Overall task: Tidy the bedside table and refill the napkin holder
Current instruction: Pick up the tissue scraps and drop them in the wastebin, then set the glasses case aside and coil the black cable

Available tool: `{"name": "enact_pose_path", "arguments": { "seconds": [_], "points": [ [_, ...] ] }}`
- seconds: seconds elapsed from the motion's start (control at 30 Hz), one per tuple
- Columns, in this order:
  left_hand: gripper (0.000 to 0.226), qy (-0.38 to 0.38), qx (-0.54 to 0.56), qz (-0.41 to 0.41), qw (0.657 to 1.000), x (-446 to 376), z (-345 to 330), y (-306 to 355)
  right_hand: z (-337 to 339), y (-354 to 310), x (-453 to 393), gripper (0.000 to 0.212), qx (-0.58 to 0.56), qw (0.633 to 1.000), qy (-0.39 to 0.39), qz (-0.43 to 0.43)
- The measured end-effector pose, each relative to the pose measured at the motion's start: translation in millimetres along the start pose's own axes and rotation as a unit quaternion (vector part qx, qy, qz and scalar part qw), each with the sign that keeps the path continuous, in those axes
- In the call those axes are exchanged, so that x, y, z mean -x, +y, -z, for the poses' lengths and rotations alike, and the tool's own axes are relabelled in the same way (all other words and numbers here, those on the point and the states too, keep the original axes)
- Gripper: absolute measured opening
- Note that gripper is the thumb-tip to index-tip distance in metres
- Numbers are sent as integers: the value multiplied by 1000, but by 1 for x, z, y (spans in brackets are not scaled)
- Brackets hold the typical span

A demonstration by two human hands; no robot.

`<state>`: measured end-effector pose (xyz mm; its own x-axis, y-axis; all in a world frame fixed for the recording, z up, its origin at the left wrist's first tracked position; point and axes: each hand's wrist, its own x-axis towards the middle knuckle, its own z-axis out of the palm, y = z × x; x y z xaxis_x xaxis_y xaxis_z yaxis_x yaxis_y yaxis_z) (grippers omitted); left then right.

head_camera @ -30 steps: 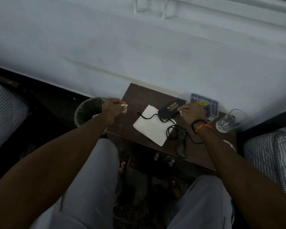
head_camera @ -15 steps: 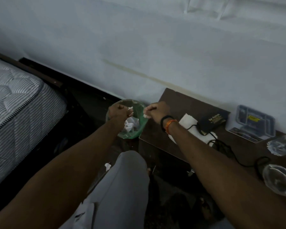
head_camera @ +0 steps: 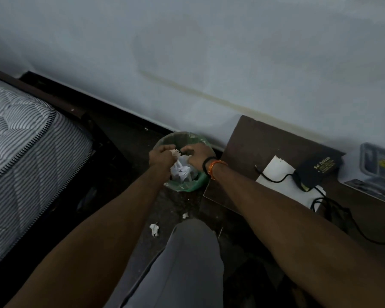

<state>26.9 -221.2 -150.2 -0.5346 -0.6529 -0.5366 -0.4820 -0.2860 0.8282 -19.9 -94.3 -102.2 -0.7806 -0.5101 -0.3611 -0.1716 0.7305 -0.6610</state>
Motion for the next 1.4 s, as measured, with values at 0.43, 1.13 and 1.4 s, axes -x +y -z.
{"name": "enact_pose_path", "arguments": {
  "seconds": [0.43,1.13,1.4],
  "points": [
    [16,-123,-211,-166,955,85,-46,17,66,46,77,25,-129,973,193,8],
    [38,-332,-354,-607,629,207,-210,-30,154,226,257,13,-36,904,393,-168],
    [17,-372,-367,-592,613,202,-224,-37,159,246,271,19,6,925,246,-288]
  ]
}}
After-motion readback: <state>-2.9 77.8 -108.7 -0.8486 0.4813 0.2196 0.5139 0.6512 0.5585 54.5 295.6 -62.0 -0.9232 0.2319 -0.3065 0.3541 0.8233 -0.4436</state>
